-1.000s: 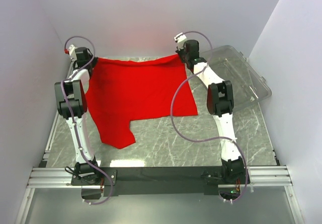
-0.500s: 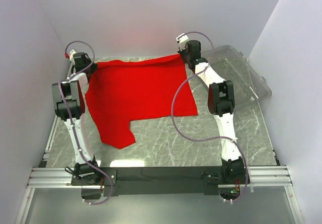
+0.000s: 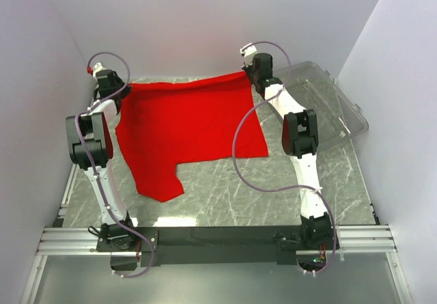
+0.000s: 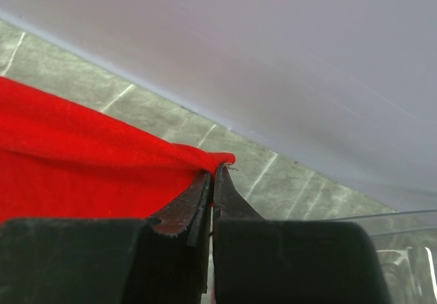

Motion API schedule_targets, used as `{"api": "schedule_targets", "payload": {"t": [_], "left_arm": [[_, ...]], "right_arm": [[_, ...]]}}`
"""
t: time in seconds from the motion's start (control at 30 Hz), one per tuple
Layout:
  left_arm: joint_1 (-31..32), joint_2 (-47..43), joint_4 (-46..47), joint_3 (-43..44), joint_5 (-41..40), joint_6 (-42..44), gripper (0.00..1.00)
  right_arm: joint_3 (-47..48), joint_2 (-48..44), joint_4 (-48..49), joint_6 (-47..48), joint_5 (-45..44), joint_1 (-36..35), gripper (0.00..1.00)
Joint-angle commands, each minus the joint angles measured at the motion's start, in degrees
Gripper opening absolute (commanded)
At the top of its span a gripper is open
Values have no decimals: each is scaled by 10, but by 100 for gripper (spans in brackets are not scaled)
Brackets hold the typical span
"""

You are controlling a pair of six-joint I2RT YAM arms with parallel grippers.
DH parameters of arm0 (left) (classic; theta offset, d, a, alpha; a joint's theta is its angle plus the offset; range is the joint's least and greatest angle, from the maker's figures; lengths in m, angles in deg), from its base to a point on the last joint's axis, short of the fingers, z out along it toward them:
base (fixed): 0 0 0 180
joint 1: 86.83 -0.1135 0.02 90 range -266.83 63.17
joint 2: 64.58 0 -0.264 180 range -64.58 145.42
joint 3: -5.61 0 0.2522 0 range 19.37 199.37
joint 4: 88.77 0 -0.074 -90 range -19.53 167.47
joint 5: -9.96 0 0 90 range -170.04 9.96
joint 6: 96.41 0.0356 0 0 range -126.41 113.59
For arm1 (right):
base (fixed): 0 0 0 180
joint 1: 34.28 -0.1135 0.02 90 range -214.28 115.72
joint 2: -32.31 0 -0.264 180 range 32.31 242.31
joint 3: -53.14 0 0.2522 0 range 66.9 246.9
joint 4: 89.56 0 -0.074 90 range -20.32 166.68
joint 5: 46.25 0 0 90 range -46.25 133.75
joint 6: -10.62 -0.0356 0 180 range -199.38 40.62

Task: Fold and stack the t-shirts
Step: Flatten the tshirt out

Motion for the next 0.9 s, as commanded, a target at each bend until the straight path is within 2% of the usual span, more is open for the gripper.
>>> {"api": "schedule_targets", "payload": {"t": [0.0, 0.87], "left_arm": [[0, -41, 4, -23, -3, 31, 1], [11, -57, -40, -62, 3, 70, 1]], "right_arm": [[34, 10, 20, 1, -37, 0, 0], [34, 21, 16, 47, -57, -10, 0]]}}
